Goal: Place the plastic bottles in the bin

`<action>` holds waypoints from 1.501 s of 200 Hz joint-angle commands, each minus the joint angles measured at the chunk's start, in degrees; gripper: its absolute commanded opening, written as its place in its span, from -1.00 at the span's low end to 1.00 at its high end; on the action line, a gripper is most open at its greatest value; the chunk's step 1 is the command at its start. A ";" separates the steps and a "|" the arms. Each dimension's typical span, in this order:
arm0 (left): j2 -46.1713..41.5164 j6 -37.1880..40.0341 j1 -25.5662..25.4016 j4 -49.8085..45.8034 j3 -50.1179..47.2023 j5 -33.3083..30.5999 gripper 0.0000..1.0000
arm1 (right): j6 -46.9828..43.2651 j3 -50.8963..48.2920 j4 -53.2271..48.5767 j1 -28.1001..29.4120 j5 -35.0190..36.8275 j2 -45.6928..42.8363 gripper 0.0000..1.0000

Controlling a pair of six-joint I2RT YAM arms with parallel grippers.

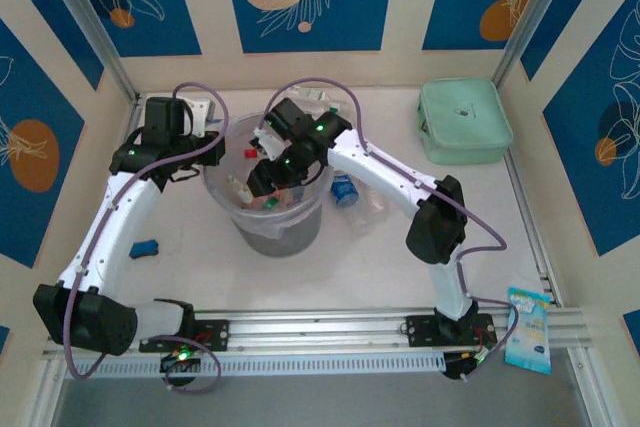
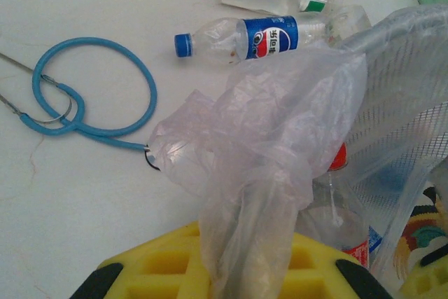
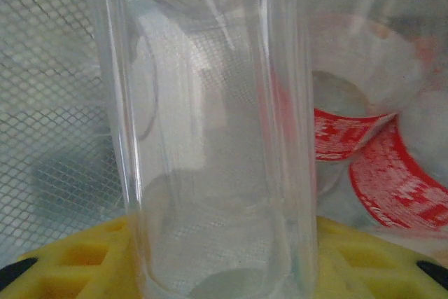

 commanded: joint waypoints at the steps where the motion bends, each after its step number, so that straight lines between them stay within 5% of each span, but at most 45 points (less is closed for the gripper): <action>1: -0.04 1.08 -0.65 0.59 1.22 -0.10 -1.00 | 1.47 -4.73 1.19 0.90 1.36 1.11 -1.00; 22: -0.11 1.24 -0.61 0.22 1.55 -0.32 -1.00 | 2.06 -7.71 4.42 0.48 0.61 -1.16 -0.83; 60: -0.06 1.61 -0.65 -0.55 1.60 -0.60 -1.00 | 1.28 -7.25 4.44 0.02 2.26 -6.52 0.05; 93: -0.13 2.08 -0.58 -1.62 2.44 -0.87 -1.00 | -0.49 -3.83 2.04 -0.65 3.80 -9.55 0.36; 140: -0.70 2.48 -0.61 -3.96 3.23 -2.39 -1.00 | -2.33 -0.93 0.63 -2.00 5.16 -13.36 0.60; 211: 0.69 3.63 -0.50 -7.15 5.30 -3.58 -1.00 | -3.49 -0.46 2.22 -5.09 8.55 -21.78 0.62; 300: 1.48 8.20 2.28 -20.77 10.83 -9.45 -1.00 | -2.11 -14.61 0.75 -23.00 16.36 -34.55 0.69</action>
